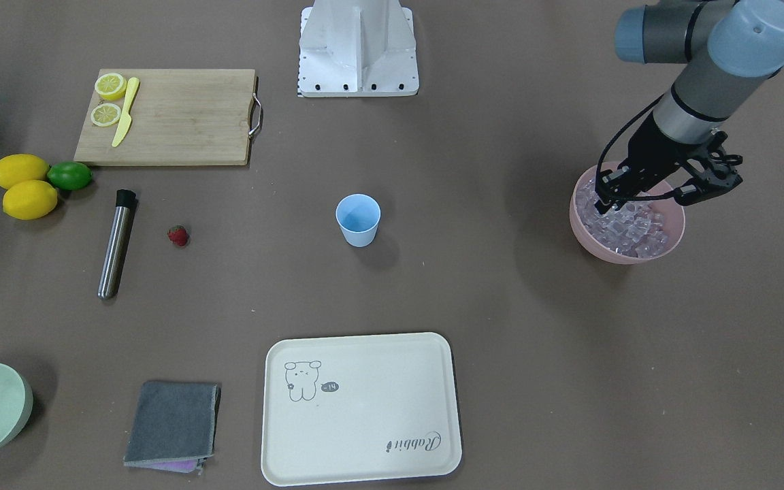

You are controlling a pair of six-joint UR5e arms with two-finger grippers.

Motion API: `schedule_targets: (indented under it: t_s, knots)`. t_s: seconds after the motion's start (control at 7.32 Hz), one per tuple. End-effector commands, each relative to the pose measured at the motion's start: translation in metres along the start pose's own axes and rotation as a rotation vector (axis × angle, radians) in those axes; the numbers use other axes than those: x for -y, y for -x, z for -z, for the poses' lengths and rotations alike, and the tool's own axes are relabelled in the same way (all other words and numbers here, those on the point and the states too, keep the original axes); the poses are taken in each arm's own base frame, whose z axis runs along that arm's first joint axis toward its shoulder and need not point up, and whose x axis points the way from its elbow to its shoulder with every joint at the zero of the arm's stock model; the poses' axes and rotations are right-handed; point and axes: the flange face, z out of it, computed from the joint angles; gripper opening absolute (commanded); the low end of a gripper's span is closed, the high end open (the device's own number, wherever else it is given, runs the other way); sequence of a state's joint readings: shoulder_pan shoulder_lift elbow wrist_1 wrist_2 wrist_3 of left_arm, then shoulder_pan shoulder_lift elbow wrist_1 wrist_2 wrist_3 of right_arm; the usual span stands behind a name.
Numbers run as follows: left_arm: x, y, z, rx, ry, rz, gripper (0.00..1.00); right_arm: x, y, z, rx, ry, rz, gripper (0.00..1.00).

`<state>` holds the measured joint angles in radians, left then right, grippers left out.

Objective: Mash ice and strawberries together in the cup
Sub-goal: 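Carry the ice cube with the left gripper and drop it into the blue cup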

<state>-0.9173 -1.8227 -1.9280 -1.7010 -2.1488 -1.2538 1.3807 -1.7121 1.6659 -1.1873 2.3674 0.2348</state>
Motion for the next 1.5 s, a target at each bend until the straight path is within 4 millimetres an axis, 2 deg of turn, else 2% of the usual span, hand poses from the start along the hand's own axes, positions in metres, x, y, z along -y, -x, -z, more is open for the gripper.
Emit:
schedule_targets:
  t_s: [0.0,0.14,0.27,0.41,0.55,0.82,0.96,1.09,1.37]
  knots:
    - [-0.047,-0.089,-0.006,-0.065,0.013,-0.004,0.0,0.008,0.011,-0.002,0.006,0.0,-0.003,1.0]
    - [-0.083,-0.131,-0.023,-0.072,0.017,-0.016,0.0,0.01,0.019,-0.004,0.01,0.003,-0.002,1.0]
    - [-0.107,-0.174,-0.028,-0.075,0.007,-0.036,0.0,0.019,0.025,-0.006,0.013,0.001,0.006,1.0]
    - [-0.12,-0.21,-0.033,-0.08,0.015,-0.033,0.0,0.02,0.03,-0.007,0.016,0.003,0.014,1.0]
    - [-0.123,-0.234,-0.034,-0.091,0.02,-0.038,0.0,0.023,0.033,-0.006,0.018,0.0,0.02,1.0]
    - [-0.126,-0.262,-0.043,-0.093,0.032,-0.046,0.0,0.023,0.036,-0.007,0.019,0.002,0.026,1.0]
    - [-0.137,-0.273,-0.051,-0.09,0.037,-0.06,0.0,0.023,0.037,-0.008,0.02,0.004,0.028,1.0]
    - [-0.15,-0.282,-0.059,-0.095,0.03,-0.078,0.0,0.023,0.038,-0.009,0.02,0.006,0.029,1.0]
    - [-0.16,-0.289,-0.072,-0.115,0.039,-0.085,0.0,0.023,0.038,-0.009,0.021,0.007,0.03,1.0]
